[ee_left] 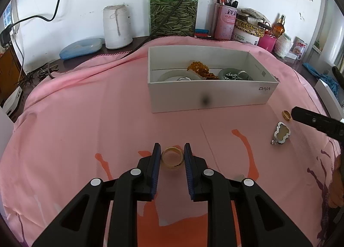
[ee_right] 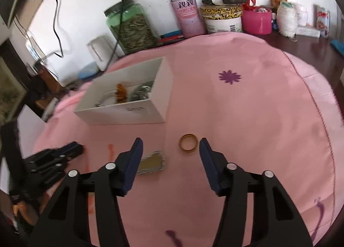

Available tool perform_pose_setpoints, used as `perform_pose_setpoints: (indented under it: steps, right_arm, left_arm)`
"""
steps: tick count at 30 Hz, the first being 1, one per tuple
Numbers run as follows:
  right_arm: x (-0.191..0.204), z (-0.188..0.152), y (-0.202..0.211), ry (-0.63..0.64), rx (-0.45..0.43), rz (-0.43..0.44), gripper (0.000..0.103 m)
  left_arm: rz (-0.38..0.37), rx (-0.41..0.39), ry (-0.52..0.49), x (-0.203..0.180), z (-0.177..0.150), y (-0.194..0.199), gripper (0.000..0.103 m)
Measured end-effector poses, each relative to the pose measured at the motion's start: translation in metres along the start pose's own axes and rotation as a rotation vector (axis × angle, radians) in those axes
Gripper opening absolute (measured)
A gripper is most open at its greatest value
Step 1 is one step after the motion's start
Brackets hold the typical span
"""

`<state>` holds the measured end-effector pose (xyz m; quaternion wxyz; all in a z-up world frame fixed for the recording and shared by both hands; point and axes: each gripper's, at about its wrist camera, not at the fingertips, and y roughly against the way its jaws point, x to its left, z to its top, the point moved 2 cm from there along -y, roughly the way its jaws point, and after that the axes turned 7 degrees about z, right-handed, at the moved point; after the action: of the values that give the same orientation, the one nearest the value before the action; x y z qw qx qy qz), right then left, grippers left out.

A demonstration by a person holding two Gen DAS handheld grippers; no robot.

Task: Organize jewelry
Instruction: 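Grasp the gold ring with the right gripper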

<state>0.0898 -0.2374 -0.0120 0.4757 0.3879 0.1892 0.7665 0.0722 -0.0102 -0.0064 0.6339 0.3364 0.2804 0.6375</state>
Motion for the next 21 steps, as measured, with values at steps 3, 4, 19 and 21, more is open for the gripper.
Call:
perform_pose_setpoints:
  steps: [3, 4, 19, 21]
  right_arm:
    - [0.0, 0.001, -0.007, 0.024, 0.012, -0.037, 0.047]
    - [-0.001, 0.001, -0.009, 0.026, 0.013, -0.043, 0.047]
    - [-0.002, -0.001, -0.015, 0.062, 0.029, -0.084, 0.02]
    - [-0.002, -0.001, -0.011, 0.057, 0.014, -0.076, 0.02]
  left_arm:
    - [-0.013, 0.008, 0.007, 0.001, 0.0, -0.001, 0.022]
    - [-0.017, 0.009, 0.01, 0.002, 0.0, -0.001, 0.022]
    - [-0.017, 0.02, 0.005, 0.001, -0.002, 0.0, 0.023]
    - [-0.028, 0.023, 0.013, 0.002, -0.002, 0.001, 0.024]
